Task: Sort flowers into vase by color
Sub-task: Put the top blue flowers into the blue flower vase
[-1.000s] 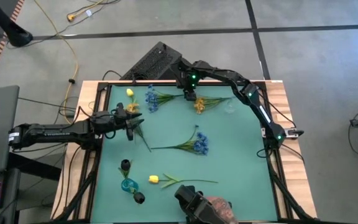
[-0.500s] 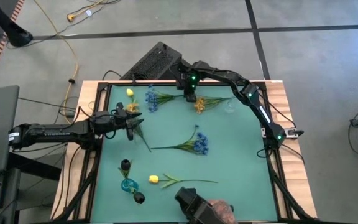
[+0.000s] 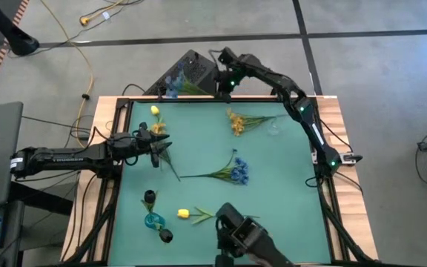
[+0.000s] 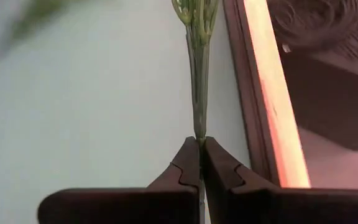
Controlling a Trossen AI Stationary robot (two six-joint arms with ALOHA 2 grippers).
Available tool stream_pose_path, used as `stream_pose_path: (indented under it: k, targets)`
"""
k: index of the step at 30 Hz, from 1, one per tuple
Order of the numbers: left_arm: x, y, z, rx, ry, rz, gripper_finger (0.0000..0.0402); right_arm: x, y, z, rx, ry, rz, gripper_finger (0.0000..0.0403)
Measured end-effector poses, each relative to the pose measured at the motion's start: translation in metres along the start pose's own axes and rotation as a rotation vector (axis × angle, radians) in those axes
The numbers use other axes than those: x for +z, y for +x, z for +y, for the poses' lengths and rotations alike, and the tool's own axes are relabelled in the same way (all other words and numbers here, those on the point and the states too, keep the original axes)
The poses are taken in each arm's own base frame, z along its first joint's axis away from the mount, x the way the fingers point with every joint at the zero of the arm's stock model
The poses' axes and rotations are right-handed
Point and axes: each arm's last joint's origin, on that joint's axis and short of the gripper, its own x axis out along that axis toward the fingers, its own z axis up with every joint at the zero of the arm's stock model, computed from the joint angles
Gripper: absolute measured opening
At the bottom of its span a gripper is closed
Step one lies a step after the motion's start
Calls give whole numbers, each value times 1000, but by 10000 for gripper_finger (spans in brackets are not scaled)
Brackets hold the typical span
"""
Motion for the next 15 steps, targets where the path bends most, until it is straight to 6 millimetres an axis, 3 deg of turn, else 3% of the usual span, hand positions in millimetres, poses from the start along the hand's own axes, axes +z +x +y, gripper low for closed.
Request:
stream_pose_path:
  k: [4, 8, 15]
  targets:
    - [1, 0, -1, -25, -4, -6, 143, 11, -24, 13, 112, -4, -104, 27]
    - [2, 0, -2, -47, -6, -19, 143, 29, -47, 49, 239, -95, -179, 27]
    - [5, 0, -4, -134, -34, -38, 143, 51, -54, 112, 321, -240, -184, 27]
